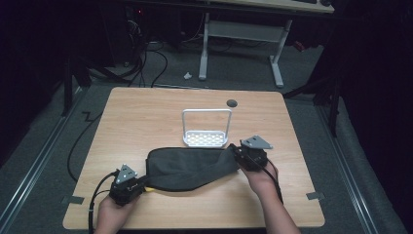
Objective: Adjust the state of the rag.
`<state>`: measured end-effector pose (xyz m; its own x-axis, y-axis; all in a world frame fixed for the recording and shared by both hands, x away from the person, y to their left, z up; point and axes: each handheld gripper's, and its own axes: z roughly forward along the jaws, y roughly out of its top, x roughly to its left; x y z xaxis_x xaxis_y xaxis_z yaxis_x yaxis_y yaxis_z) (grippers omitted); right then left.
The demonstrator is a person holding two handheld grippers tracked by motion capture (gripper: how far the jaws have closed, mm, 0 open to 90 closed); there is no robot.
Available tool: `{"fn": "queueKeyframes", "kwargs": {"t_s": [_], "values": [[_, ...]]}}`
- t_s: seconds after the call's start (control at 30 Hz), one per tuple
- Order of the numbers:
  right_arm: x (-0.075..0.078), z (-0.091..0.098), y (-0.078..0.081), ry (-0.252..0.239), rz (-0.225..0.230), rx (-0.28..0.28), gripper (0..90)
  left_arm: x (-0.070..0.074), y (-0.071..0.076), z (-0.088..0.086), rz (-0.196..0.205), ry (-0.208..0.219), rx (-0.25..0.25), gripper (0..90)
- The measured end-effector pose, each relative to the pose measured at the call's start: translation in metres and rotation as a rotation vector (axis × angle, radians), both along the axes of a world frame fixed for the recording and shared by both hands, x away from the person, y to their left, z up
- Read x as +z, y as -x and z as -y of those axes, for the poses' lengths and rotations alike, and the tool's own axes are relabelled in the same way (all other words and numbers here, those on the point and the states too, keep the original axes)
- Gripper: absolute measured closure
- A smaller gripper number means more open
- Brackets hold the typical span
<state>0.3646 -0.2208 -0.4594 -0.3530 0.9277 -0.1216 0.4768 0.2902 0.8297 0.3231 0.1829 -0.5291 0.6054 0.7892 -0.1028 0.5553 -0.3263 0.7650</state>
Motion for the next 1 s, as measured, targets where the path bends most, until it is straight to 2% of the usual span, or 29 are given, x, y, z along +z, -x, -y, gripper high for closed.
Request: {"fn": "queueKeyframes", "kwargs": {"t_s": [0.1, 0.2, 0.23, 0.33, 0.43, 0.47, 0.53, 0.57, 0.6, 0.63, 0.7, 0.73, 0.77, 0.87, 0.93, 1.0], "values": [[-0.003, 0.015, 0.026, -0.003, 0.017, -0.008, 62.6, -0.001, 0.000, 0.000, 0.009, -0.005, -0.001, 82.8], [-0.018, 0.025, 0.046, -0.012, -0.011, -0.015, 61.9, -0.002, 0.001, 0.000, 0.012, -0.002, 0.004, 82.8], [-0.027, 0.028, 0.052, -0.022, -0.035, -0.012, 60.6, -0.002, 0.001, 0.000, 0.013, 0.000, 0.005, 82.7], [-0.049, 0.028, 0.056, -0.043, -0.103, -0.004, 58.4, -0.003, 0.001, 0.000, 0.015, 0.003, 0.004, 82.7], [-0.062, 0.023, 0.051, -0.045, -0.161, 0.014, 59.0, -0.003, 0.001, 0.000, 0.015, 0.005, 0.001, 82.7], [-0.064, 0.021, 0.051, -0.043, -0.168, 0.015, 61.1, -0.002, 0.001, 0.000, 0.015, 0.001, 0.000, 82.7], [-0.065, 0.019, 0.056, -0.039, -0.172, 0.037, 80.5, -0.002, 0.002, 0.000, 0.018, -0.005, 0.000, 82.7], [-0.063, 0.018, 0.059, 0.001, -0.143, 0.044, 83.8, -0.002, 0.002, 0.000, 0.018, -0.006, 0.001, 82.7], [-0.057, 0.018, 0.063, 0.016, -0.124, 0.041, 84.8, 0.000, 0.003, 0.000, 0.018, -0.006, 0.000, 82.8], [-0.048, 0.019, 0.069, 0.011, -0.095, 0.039, 85.1, 0.002, 0.004, 0.000, 0.022, -0.011, -0.001, 82.9], [-0.031, 0.021, 0.079, -0.001, -0.043, 0.030, 84.9, 0.009, 0.008, -0.001, 0.045, 0.010, -0.002, 83.3], [-0.016, 0.022, 0.087, 0.012, 0.003, 0.033, 84.6, 0.015, 0.011, -0.002, 0.061, 0.027, -0.006, 83.5], [-0.016, 0.022, 0.087, 0.012, 0.003, 0.033, 84.6, 0.022, 0.015, -0.003, 0.089, 0.040, -0.012, 83.5], [0.010, 0.022, 0.096, 0.026, 0.069, 0.039, 84.3, 0.047, 0.026, -0.006, 0.178, 0.081, -0.019, 83.7], [0.028, 0.021, 0.096, 0.022, 0.109, 0.036, 84.2, 0.061, 0.032, -0.010, 0.217, 0.120, -0.018, 83.7], [0.043, 0.021, 0.091, 0.008, 0.139, 0.034, 83.5, 0.067, 0.031, -0.011, 0.229, 0.136, -0.018, 83.8]]}}
